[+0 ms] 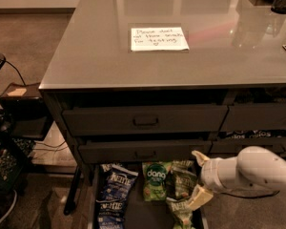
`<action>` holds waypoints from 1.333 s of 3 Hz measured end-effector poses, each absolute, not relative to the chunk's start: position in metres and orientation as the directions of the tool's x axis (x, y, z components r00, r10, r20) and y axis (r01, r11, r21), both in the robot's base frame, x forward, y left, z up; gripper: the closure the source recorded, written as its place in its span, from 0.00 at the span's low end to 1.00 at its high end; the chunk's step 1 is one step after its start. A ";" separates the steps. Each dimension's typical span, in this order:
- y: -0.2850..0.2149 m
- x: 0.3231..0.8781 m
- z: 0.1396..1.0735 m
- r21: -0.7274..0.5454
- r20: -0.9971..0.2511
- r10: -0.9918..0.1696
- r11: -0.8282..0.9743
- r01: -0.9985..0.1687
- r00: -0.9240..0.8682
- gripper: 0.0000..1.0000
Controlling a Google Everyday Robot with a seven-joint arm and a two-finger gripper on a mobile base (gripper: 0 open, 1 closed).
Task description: Pick green rice chip bag from bottom drawer and place on counter
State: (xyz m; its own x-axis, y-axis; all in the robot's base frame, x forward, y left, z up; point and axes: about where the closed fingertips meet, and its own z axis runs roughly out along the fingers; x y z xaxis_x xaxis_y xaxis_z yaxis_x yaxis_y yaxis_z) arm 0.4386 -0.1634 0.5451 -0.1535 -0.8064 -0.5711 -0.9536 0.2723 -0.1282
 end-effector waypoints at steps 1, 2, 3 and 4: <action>-0.145 0.450 0.489 -0.144 -0.570 -0.812 0.249 -0.958 -0.126 0.00; -0.145 0.450 0.489 -0.144 -0.570 -0.812 0.249 -0.958 -0.126 0.00; -0.144 0.456 0.466 -0.156 -0.579 -0.807 0.249 -0.956 -0.116 0.00; -0.135 0.477 0.429 -0.158 -0.594 -0.798 0.236 -0.959 -0.099 0.00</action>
Offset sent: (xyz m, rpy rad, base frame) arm 0.0067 0.0119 -0.0459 -0.0059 -0.0095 0.0192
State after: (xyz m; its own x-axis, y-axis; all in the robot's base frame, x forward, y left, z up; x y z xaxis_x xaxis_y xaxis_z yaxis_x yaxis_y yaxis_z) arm 0.4768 -0.1353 0.4294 -0.0987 -0.7981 -0.5944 -0.9589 0.2361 -0.1577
